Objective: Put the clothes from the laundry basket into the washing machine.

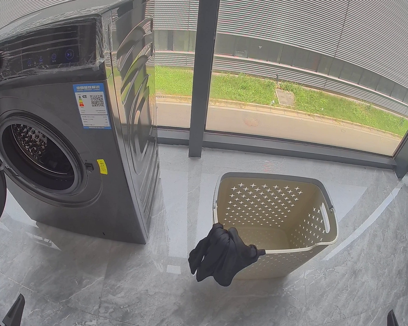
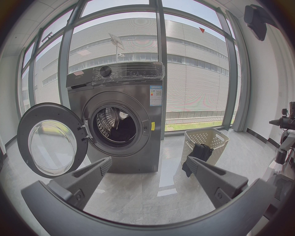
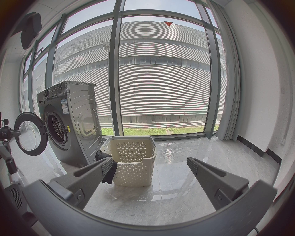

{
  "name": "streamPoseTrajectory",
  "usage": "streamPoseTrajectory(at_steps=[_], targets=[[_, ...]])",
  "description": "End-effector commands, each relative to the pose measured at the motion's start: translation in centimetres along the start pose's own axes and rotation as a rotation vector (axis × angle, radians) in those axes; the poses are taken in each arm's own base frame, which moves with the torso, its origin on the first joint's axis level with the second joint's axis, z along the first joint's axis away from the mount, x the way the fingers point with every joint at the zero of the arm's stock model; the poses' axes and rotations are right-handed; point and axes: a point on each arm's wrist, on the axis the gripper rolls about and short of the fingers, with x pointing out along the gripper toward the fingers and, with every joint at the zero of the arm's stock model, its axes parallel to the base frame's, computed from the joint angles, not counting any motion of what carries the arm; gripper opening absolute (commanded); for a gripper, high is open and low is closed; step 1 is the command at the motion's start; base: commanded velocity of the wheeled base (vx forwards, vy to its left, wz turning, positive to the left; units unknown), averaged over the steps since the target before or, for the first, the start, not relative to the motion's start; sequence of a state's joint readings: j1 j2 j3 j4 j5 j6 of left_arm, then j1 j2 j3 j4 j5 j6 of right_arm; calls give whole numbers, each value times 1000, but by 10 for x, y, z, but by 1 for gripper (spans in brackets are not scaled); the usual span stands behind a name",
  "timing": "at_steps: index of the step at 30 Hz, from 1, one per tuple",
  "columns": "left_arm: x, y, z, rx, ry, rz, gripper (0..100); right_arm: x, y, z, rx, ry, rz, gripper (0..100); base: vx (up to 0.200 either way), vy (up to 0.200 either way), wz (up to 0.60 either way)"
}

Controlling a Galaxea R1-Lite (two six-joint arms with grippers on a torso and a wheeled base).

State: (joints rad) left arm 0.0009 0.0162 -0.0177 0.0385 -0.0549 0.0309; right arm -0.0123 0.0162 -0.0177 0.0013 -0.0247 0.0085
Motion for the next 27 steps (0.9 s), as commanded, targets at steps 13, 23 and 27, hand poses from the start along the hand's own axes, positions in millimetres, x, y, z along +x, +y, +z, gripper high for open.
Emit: streamPoseTrajectory(at_steps=[13,23,27], targets=[[0,0,-5,6,1,-1,100,-2,3,79,2,-22,252,100,0,0,0],[0,0,-5,7,1,-1,100,82,22,79,91,378,588,100,120,120,0],[0,0,-5,7,1,0,100,112,37,75,60,452,678,100,0,0,0]])
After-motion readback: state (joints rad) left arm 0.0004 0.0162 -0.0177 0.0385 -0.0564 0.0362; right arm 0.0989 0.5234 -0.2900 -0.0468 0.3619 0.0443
